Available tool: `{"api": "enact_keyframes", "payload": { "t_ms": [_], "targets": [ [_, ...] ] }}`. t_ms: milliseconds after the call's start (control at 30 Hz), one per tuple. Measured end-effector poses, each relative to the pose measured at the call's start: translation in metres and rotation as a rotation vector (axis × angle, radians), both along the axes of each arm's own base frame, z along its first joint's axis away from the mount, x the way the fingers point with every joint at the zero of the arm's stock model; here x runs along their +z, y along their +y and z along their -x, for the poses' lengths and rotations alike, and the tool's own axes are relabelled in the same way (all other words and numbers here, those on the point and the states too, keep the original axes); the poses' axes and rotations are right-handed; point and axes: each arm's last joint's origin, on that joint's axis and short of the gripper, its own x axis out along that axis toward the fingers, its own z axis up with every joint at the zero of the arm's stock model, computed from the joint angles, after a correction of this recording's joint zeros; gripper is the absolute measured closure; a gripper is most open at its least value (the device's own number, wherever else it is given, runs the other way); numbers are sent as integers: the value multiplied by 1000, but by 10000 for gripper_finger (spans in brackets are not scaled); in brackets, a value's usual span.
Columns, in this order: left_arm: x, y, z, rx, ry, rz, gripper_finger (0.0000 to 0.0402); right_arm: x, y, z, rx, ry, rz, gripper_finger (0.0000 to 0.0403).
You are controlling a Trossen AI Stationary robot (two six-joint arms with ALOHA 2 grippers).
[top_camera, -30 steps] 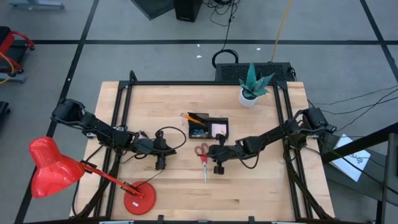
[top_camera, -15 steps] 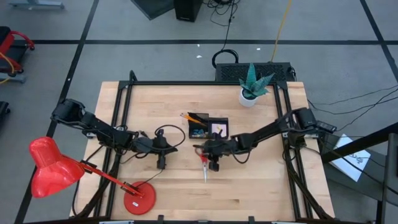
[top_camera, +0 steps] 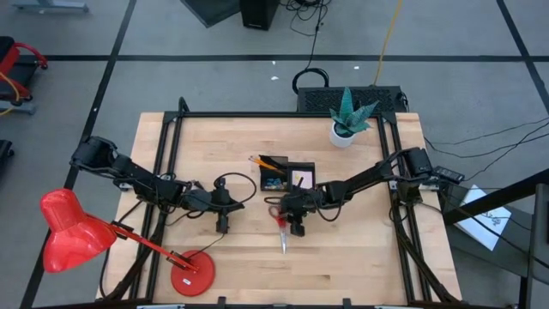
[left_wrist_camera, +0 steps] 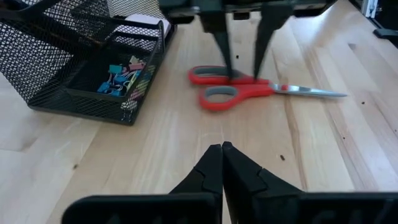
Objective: Pick and place office supplies into organizer
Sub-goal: Put the red scissors into the black desk organizer
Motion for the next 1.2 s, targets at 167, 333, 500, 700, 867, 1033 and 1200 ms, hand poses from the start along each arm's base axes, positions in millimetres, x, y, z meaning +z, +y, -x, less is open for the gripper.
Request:
{"api": "enact_keyframes", "payload": {
  "t_ms": [167, 333, 500, 700, 867, 1033, 1200],
  "targets": [
    [0, 0, 0, -1, 3, -1, 384, -1, 10, 4, 104, 40, -87, 293],
    [0, 0, 0, -15, 4, 7, 374, -2, 20, 7, 130, 52, -77, 293],
    [0, -3, 1, -35, 6, 31, 396, -2, 20, 6, 111, 34, -45, 293],
    [9, -11, -6, -54, -25, 74, 397, 0, 20, 3, 117, -24, 2, 293],
    [14, -24, -33, -95, -2, 50, 396, 3, 22, 0, 124, -76, 6, 293],
    [3, -39, -70, -141, 84, -45, 396, 9, 23, 0, 126, -94, 4, 293],
    [-11, -39, -100, -124, 196, -98, 388, 22, 34, 3, 116, -147, 50, 293]
  ]
}}
